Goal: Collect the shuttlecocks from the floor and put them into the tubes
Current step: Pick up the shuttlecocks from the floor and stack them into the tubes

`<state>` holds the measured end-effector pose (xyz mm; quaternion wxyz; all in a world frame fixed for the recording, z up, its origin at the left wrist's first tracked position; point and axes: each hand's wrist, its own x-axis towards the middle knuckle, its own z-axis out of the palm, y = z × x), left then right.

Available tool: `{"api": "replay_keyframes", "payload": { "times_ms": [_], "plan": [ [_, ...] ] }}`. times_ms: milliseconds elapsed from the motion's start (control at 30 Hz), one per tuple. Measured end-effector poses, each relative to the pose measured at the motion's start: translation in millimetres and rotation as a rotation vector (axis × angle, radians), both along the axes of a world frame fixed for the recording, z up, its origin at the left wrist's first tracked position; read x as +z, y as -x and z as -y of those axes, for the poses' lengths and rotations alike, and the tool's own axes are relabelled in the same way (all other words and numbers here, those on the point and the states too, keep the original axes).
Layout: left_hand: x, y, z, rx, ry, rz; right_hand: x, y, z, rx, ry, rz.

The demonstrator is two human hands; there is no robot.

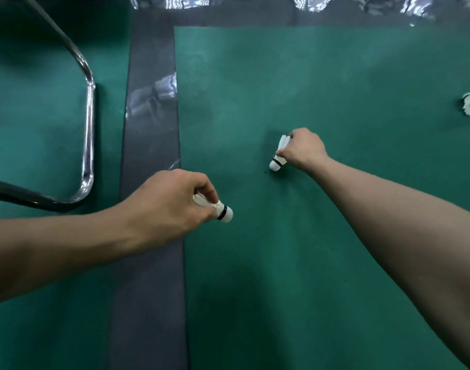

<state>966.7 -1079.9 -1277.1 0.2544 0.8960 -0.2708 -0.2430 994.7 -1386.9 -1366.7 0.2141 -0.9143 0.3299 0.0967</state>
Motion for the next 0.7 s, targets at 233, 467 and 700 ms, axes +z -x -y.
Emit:
{"api": "replay_keyframes", "payload": {
  "times_ms": [233, 467, 700],
  "plan": [
    [13, -15, -5, 0.104, 0.141, 0.033, 36, 20, -5, -0.009, -0.120, 0.155],
    [125, -16, 36, 0.407, 0.417, -0.216, 198, 32, -30, 0.087, -0.149, 0.270],
    [389, 1, 79, 0.486, 0.574, -0.330, 483, 69, -7, 0.085, -0.143, 0.237]
  ]
}}
